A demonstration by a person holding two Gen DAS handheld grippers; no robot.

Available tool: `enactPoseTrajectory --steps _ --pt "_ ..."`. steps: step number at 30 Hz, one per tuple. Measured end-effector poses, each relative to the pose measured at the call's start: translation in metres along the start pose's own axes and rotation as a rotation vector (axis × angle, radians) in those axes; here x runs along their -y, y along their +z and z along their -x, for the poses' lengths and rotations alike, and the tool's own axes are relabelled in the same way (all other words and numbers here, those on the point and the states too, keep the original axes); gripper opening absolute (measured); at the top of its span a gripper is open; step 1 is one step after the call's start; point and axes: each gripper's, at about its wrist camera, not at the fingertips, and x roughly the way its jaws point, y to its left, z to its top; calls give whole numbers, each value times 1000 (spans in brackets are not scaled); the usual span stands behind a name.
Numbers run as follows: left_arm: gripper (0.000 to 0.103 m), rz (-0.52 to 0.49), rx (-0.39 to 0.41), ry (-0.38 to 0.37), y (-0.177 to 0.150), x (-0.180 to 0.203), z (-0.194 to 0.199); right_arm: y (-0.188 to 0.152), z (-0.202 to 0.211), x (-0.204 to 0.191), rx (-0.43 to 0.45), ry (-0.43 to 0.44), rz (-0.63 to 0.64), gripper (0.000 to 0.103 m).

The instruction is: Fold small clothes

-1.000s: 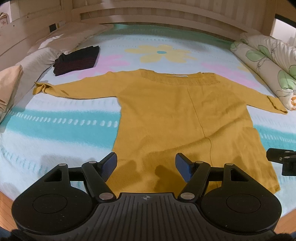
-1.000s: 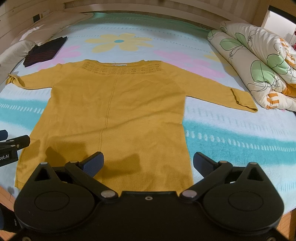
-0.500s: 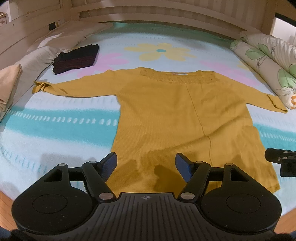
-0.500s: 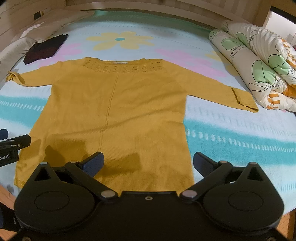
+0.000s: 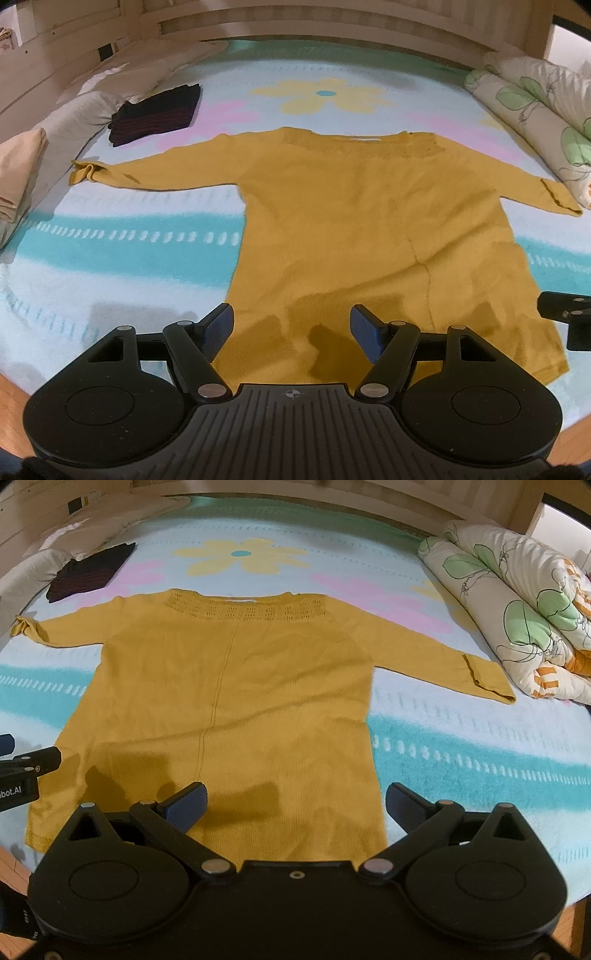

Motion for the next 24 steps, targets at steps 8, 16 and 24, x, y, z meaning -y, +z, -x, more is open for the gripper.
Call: enactPoseTrajectory --steps 8,16,24 --pt "68 -61 -29 84 5 6 -3 6 -8 -6 -76 -79 28 102" --pt "69 -49 -43 75 20 3 -9 6 -14 -13 -127 -12 35 102" --pt "68 -16 -137 32 15 -11 -44 0 -42 -7 -200 6 50 97"
